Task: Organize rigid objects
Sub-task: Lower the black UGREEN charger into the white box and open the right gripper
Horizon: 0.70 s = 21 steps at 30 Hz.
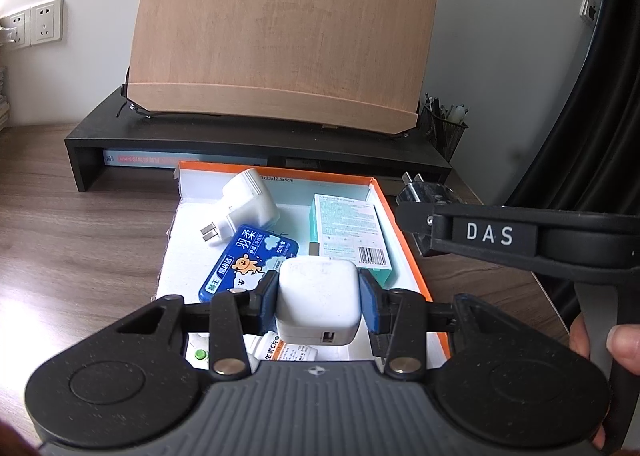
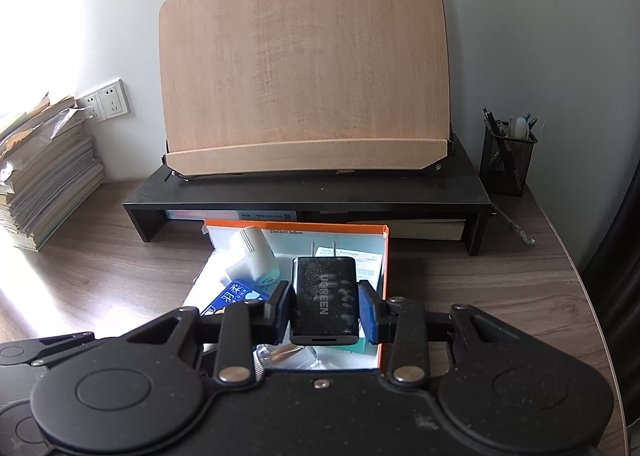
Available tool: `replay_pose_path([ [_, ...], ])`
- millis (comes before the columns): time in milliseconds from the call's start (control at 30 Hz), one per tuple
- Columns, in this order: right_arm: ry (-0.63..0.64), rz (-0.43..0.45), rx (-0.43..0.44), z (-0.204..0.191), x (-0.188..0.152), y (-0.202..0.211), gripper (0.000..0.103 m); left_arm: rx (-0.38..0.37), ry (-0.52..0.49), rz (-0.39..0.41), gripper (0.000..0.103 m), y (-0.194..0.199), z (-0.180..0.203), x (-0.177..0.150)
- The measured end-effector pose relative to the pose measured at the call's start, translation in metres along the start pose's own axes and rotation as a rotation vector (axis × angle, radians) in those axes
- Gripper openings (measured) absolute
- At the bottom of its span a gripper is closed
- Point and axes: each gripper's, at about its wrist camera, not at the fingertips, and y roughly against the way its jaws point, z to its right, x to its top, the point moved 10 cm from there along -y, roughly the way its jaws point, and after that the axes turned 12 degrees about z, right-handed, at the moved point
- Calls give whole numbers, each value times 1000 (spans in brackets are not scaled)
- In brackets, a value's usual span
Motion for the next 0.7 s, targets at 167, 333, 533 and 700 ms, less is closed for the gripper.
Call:
replay_pose_path([
  [167, 3, -11, 4, 1, -1, -6, 44, 3, 10, -5, 42, -5, -1, -1],
  [333, 2, -16, 6, 2, -2, -12, 44, 1, 12, -12, 42, -9, 0, -2],
  [533, 2, -22, 11, 1, -2, -19, 44, 3, 9, -16, 42, -12, -1, -3],
  [700, 7, -27, 14, -1, -1, -26, 44, 5, 13, -19, 42, -14, -3, -3],
])
